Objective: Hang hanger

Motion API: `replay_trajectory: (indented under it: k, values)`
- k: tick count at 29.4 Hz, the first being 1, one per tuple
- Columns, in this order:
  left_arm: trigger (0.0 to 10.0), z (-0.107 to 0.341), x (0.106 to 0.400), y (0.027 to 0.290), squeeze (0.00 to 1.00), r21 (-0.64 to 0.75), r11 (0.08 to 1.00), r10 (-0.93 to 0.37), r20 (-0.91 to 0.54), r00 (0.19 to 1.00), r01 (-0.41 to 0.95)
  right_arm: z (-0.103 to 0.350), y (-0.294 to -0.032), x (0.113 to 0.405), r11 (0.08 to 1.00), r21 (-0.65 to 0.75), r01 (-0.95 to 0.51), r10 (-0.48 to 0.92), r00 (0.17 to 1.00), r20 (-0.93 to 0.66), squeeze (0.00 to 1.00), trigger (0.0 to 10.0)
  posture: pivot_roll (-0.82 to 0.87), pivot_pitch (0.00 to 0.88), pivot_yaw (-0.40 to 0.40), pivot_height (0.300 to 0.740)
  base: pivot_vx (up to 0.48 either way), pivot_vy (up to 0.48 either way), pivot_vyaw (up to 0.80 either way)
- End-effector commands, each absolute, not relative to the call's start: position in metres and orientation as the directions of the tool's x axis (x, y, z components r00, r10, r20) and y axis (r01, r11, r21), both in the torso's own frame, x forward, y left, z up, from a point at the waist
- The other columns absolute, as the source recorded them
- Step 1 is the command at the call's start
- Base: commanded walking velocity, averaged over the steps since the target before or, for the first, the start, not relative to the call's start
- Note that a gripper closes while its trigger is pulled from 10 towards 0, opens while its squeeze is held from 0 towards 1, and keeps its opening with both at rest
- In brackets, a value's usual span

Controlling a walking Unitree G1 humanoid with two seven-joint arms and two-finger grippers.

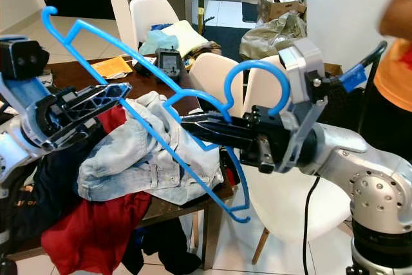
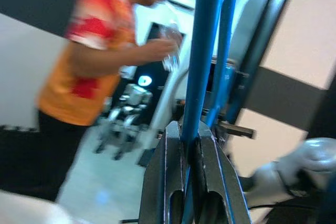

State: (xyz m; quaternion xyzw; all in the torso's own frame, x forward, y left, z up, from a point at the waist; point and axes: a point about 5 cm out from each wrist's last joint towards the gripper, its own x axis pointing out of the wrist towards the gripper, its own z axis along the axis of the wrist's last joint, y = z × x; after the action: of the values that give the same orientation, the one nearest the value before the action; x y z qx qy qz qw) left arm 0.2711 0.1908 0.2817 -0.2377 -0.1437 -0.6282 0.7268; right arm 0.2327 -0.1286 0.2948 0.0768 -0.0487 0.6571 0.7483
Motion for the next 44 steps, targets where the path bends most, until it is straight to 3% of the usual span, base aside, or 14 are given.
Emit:
replay_trajectory:
  k: [1,4,5,13,16,19,22,26,28,34,35,36,41,44]
  values:
    - [10.0,0.285,0.275,0.191,0.8,-0.146,0.13,-0.835,0.517,0.187,0.981,0.286,-0.128,0.24,0.18,0.076,-0.981,0.975,0.189,0.118,0.0,0.0,0.11,0.03,-0.025,0.74,0.0,0.0,0.0]
    - [10.0,0.285,0.275,0.191,0.8,-0.148,0.127,-0.835,0.518,0.186,0.981,0.285,-0.128,0.242,0.2,0.079,-0.977,0.972,0.208,0.111,0.0,0.0,0.11,0.03,-0.025,0.74,0.0,0.0,0.0]
    - [10.0,0.282,0.272,0.195,1.0,-0.142,0.122,-0.843,0.507,0.178,0.982,0.28,-0.134,0.251,0.264,0.094,-0.96,0.957,0.273,0.101,0.0,0.0,0.11,0.018,-0.028,0.74,0.0,0.0,0.0]
    - [10.0,0.28,0.268,0.22,1.0,-0.132,0.202,-0.859,0.452,0.24,0.971,0.277,-0.151,0.263,0.375,0.111,-0.92,0.915,0.387,0.116,0.0,0.0,0.11,0.017,-0.025,0.74,0.0,0.0,0.0]
    - [10.0,0.282,0.267,0.244,1.0,-0.116,0.323,-0.843,0.416,0.342,0.939,0.276,-0.172,0.283,0.543,0.138,-0.828,0.819,0.559,0.131,0.0,0.0,0.12,0.023,-0.026,0.74,0.0,0.0,0.0]
    - [10.0,0.284,0.265,0.258,1.0,-0.106,0.398,-0.822,0.4,0.406,0.911,0.275,-0.186,0.295,0.626,0.164,-0.762,0.75,0.646,0.138,0.0,0.0,0.12,0.026,-0.027,0.74,0.0,0.0,0.0]
    - [10.0,0.283,0.261,0.271,1.0,-0.105,0.451,-0.803,0.385,0.455,0.886,0.275,-0.197,0.297,0.647,0.176,-0.742,0.727,0.67,0.152,0.0,0.0,0.12,0.029,-0.029,0.74,0.0,0.0,0.0]
    - [10.0,0.282,0.26,0.273,1.0,-0.105,0.457,-0.802,0.38,0.461,0.883,0.277,-0.202,0.298,0.654,0.17,-0.737,0.72,0.675,0.161,0.0,0.0,0.13,0.03,-0.031,0.74,0.0,0.0,0.0]
    - [10.0,0.278,0.267,0.273,1.0,-0.114,0.526,-0.757,0.39,0.525,0.843,0.276,-0.217,0.311,0.753,0.188,-0.63,0.612,0.776,0.15,0.0,0.0,0.13,0.032,-0.033,0.74,0.0,0.0,0.0]
    - [10.0,0.274,0.281,0.271,1.0,-0.136,0.617,-0.682,0.398,0.613,0.775,0.271,-0.229,0.326,0.848,0.198,-0.492,0.48,0.871,0.105,0.0,0.0,0.13,0.033,-0.034,0.74,0.0,0.0,0.0]
    - [10.0,0.261,0.304,0.263,0.0,-0.196,0.753,-0.541,0.36,0.76,0.628,0.26,-0.234,0.336,0.915,0.181,-0.362,0.359,0.932,0.046,0.0,10.0,0.13,0.036,-0.036,0.74,0.0,0.0,0.0]
    - [10.0,0.25,0.319,0.251,0.0,-0.197,0.85,-0.42,0.304,0.855,0.488,0.251,-0.237,0.342,0.948,0.172,-0.266,0.268,0.963,0.013,0.0,10.0,0.13,0.037,-0.037,0.74,0.0,0.0,0.0]
    - [10.0,0.245,0.328,0.238,0.0,-0.167,0.917,-0.313,0.26,0.914,0.362,0.243,-0.239,0.346,0.972,0.15,-0.18,0.185,0.983,-0.015,0.0,10.0,0.13,0.04,-0.037,0.74,0.0,0.0,0.0]
    - [10.0,0.248,0.333,0.239,0.0,0.041,0.999,0.02,0.195,0.981,-0.028,0.236,-0.238,0.352,0.986,0.153,-0.069,0.073,0.997,-0.018,0.0,10.0,0.14,0.044,-0.035,0.74,0.0,0.0,0.0]
